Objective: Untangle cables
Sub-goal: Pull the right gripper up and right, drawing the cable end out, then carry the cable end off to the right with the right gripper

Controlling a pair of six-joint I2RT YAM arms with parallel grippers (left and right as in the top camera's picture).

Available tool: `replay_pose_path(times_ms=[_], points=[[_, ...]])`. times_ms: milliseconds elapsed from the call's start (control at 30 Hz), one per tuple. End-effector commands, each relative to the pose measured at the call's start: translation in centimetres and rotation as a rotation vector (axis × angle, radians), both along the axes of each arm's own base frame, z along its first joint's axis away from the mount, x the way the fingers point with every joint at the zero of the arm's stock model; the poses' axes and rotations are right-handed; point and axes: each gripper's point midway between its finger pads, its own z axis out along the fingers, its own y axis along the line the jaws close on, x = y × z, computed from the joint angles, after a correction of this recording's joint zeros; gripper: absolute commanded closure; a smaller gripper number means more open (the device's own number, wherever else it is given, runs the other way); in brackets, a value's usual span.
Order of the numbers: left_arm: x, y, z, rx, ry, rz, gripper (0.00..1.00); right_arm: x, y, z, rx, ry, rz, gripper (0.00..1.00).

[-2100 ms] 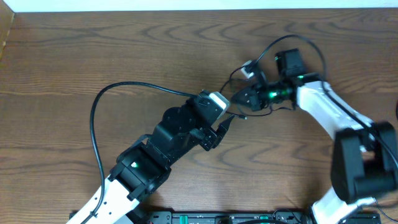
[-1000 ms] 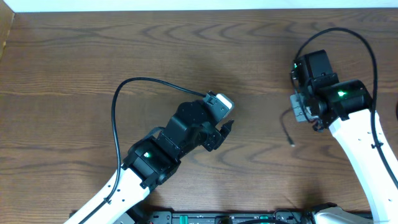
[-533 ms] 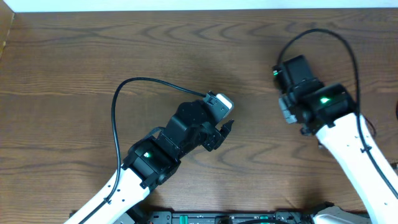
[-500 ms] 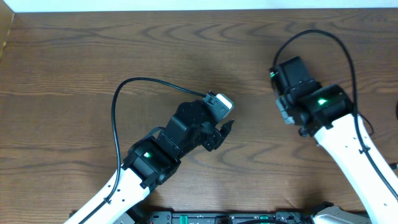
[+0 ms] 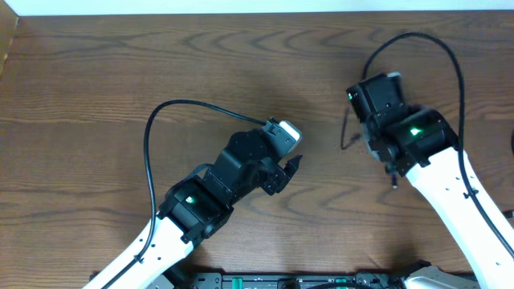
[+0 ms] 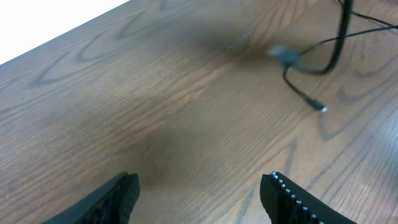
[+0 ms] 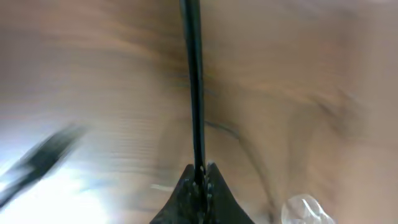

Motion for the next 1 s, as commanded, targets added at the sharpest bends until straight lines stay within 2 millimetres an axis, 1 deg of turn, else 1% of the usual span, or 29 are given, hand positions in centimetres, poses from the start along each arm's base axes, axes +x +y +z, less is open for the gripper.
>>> replay_pose_path(times_ms=[0, 33, 100, 200, 267, 433, 500, 600, 700, 800, 833, 867, 967], points=[[0.1, -0.2, 0.7, -0.012, -0.009, 0.001, 0.33, -0.6, 7.8, -0.1, 0.266, 0.093, 0.415, 0.99], [0.1, -0.2, 0.7, -0.011, -0.008, 0.001, 0.33, 0.2, 7.2, 0.3, 0.243, 0.053, 0.364, 0.99], [0.1, -0.2, 0.7, -0.009, -0.006, 0.001, 0.33, 1.2, 5.8, 1.0, 0.202, -0.004, 0.27, 0.99], [0.1, -0.2, 0.7, -0.008, -0.006, 0.001, 0.33, 1.9, 4.1, 1.8, 0.156, -0.045, 0.191, 0.99], [0.1, -0.2, 0.7, -0.012, -0.009, 0.001, 0.33, 2.2, 3.2, 1.9, 0.147, -0.051, 0.164, 0.99], [0.1, -0.3, 0.8, -0.014, -0.009, -0.001, 0.33, 3.1, -0.3, 2.1, 0.149, -0.068, 0.056, 0.99], [0.0, -0.4, 0.8, -0.019, -0.005, -0.011, 0.33, 3.7, -1.9, 2.7, 0.161, -0.094, 0.001, 0.99], [-0.3, -0.7, 0.8, -0.029, 0.005, -0.032, 0.33, 4.9, -4.2, 4.3, 0.183, -0.155, -0.062, 0.99], [-0.3, -0.8, 0.8, -0.03, 0.006, -0.033, 0.33, 6.1, -6.4, 6.5, 0.196, -0.218, -0.115, 0.99], [-0.5, -0.9, 0.8, -0.033, 0.011, -0.042, 0.33, 7.6, -7.1, 8.3, 0.214, -0.233, -0.053, 0.99], [-0.6, -1.0, 0.8, -0.038, 0.016, -0.05, 0.33, 8.1, -7.6, 8.7, 0.213, -0.243, -0.066, 0.99], [-0.9, -1.2, 0.8, -0.051, 0.03, -0.061, 0.33, 9.1, -8.4, 9.3, 0.211, -0.26, -0.084, 0.99], [-1.2, -1.6, 0.6, -0.071, 0.059, -0.076, 0.33, 11.2, -9.8, 9.9, 0.202, -0.276, -0.11, 0.99]])
